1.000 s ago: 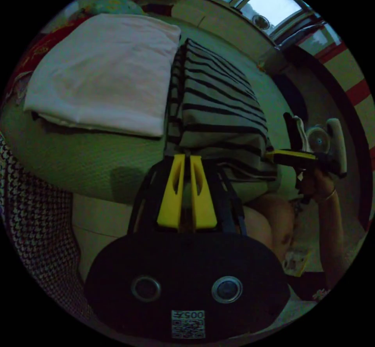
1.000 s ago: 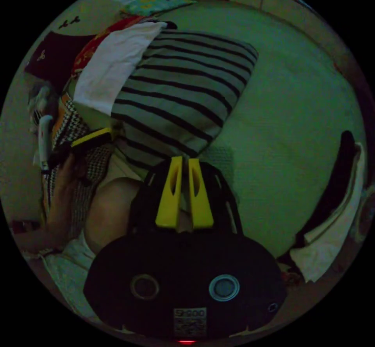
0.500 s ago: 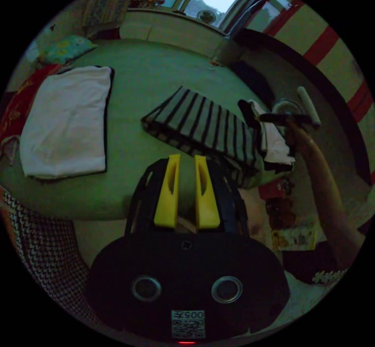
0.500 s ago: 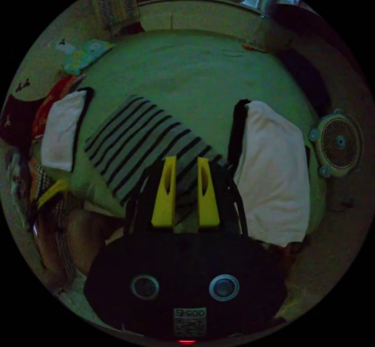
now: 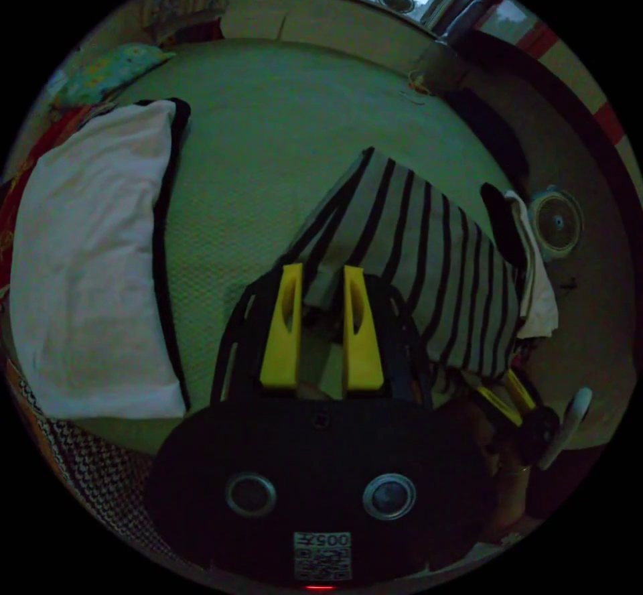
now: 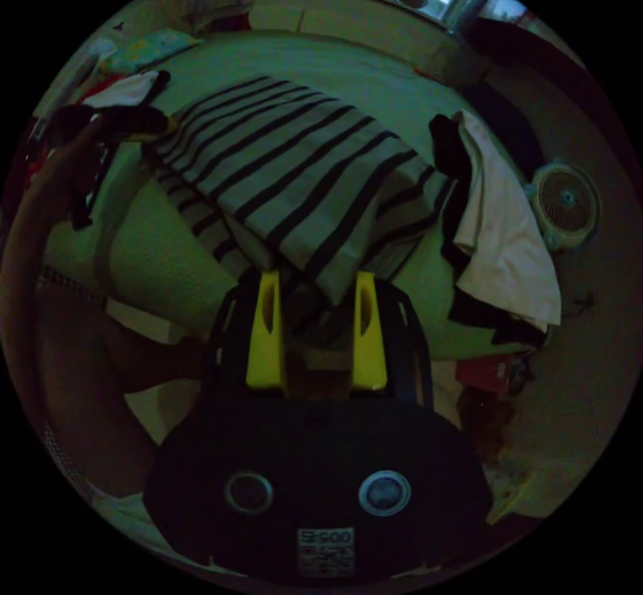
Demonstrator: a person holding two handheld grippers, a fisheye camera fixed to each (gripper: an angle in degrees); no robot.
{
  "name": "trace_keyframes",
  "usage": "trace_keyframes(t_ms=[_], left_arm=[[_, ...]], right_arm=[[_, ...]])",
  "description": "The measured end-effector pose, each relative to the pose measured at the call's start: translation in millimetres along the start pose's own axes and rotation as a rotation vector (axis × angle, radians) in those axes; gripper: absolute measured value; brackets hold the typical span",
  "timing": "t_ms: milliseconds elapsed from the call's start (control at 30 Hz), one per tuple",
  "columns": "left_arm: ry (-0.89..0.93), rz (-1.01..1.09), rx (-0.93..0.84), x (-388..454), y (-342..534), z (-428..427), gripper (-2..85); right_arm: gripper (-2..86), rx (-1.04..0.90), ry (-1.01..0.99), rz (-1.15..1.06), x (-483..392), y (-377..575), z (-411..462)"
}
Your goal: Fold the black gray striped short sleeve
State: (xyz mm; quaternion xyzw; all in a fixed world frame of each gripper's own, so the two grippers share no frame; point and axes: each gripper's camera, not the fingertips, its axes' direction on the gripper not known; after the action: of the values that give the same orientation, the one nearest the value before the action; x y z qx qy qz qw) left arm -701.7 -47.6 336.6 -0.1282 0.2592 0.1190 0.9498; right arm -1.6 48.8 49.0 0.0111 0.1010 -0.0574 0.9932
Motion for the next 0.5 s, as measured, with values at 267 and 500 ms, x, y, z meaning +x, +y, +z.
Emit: trace_keyframes(t_ms=[267, 500], left_arm=[[0.133, -0.032, 0.172, -13.1, -22.4, -23.2, 2.5], [0.001, -0.059, 0.077, -15.8, -42.3, -2.6, 2.5]], right_arm=[[-1.4, 0.153, -0.007, -0.005, 1.1, 44.9, -51.0], [-1.4, 0.057, 0.108, -0.127, -20.3, 76.4, -32.4]])
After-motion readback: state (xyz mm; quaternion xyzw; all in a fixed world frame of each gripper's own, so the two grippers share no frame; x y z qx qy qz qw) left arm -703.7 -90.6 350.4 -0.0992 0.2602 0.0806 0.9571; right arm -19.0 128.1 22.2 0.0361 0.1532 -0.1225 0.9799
